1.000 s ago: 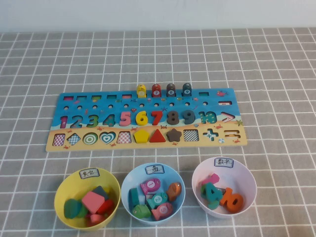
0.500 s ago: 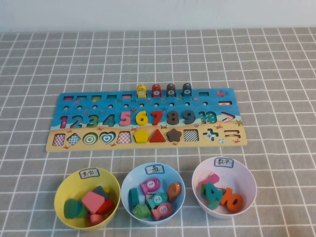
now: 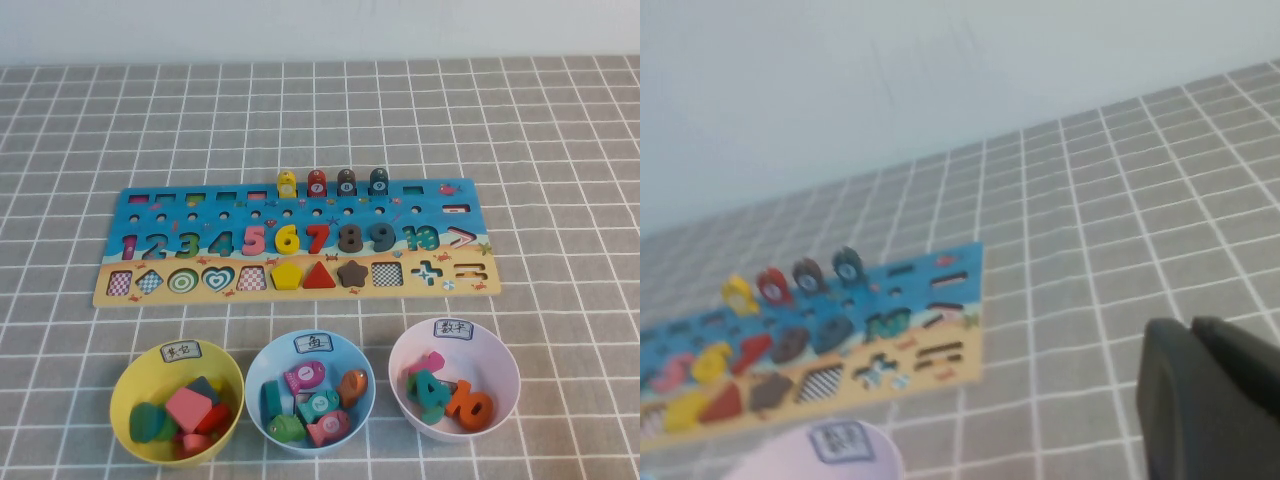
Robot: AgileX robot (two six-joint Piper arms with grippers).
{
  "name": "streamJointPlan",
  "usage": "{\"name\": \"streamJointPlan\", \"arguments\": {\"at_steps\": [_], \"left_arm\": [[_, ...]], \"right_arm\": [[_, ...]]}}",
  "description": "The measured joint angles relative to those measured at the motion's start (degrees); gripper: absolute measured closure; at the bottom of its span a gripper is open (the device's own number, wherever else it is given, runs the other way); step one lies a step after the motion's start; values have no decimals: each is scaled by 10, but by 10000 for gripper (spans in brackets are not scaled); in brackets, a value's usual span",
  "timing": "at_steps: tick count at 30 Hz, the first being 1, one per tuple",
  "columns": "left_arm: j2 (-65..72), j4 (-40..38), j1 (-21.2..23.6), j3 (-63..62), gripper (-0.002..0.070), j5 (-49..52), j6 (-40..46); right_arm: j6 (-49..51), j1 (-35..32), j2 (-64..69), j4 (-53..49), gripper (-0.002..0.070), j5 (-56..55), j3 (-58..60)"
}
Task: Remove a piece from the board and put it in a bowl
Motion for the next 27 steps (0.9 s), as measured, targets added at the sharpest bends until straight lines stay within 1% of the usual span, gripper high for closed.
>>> {"name": "streamJointPlan", "arguments": {"at_steps": [4, 13, 16, 20, 23, 27], "left_arm": [[0, 0, 0, 0, 678, 0, 0], [0, 0, 0, 0, 678, 0, 0], [0, 0, 0, 0, 678, 0, 0], [0, 0, 0, 0, 678, 0, 0], [0, 0, 0, 0, 678, 0, 0], [0, 0, 0, 0, 678, 0, 0]], "right_arm": [[-3, 0, 0, 66, 695, -8, 0], [0, 0, 0, 120, 695, -12, 0], [-3, 0, 0, 169, 695, -7, 0], [-3, 0, 11, 185, 695, 53, -24], [-3, 0, 60, 185, 695, 117, -70], [-3, 0, 154, 158, 695, 195, -144]]}}
